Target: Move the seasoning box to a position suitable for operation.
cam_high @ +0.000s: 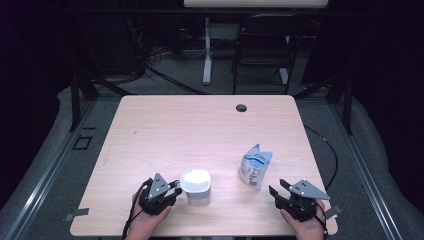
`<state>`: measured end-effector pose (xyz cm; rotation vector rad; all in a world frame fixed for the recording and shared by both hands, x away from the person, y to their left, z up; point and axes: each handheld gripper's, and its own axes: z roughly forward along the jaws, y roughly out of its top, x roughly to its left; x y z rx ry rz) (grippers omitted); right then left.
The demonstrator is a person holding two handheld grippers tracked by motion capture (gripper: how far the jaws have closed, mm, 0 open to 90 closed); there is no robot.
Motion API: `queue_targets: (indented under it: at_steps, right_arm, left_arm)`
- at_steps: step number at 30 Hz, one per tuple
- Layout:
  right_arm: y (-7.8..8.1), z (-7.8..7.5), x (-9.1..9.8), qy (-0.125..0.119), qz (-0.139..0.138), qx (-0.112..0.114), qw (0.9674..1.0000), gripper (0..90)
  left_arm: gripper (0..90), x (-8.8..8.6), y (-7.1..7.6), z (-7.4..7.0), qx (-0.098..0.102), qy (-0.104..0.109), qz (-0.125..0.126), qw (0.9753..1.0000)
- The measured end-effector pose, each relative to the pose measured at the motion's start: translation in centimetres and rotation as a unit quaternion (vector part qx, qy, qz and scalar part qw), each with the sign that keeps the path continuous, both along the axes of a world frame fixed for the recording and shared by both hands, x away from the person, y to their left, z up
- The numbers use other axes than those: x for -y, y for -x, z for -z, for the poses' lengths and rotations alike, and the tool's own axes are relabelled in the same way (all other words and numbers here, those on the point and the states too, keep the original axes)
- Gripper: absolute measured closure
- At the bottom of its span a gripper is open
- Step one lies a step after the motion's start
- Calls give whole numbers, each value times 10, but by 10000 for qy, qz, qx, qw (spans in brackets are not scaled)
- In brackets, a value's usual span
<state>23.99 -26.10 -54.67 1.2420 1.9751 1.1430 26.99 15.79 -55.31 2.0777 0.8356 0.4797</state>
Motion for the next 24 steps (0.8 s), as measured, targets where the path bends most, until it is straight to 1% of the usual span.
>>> queue_targets:
  at_steps: [1,2,7,8,14,16,20,24]
  right_arm:
    - [0,0,-1,-29,-2,9,10000,518]
    - [0,0,0,10,0,-4,10000,517]
    - [0,0,0,5,-9,-7,10000,517]
    - [0,0,0,8,-10,-9,10000,517]
    - [-1,1,-2,26,-24,-14,10000,518]
    - [-1,1,-1,46,-39,-35,10000,517]
    - [-1,1,-1,35,-21,-54,10000,517]
    - [-1,2,0,33,-3,-65,10000,514]
  left_arm:
    - [712,1,0,0,2,5,19,10000]
    - [712,2,1,0,-7,14,39,10000]
    - [712,5,3,-1,-16,-18,163,9999]
    - [711,5,4,0,3,-23,169,9999]
    - [711,5,4,1,-49,-7,179,9998]
    - [707,4,3,3,-77,106,209,9997]
    - [694,2,4,2,-112,151,217,9996]
    - [647,-2,6,-1,-142,251,211,9994]
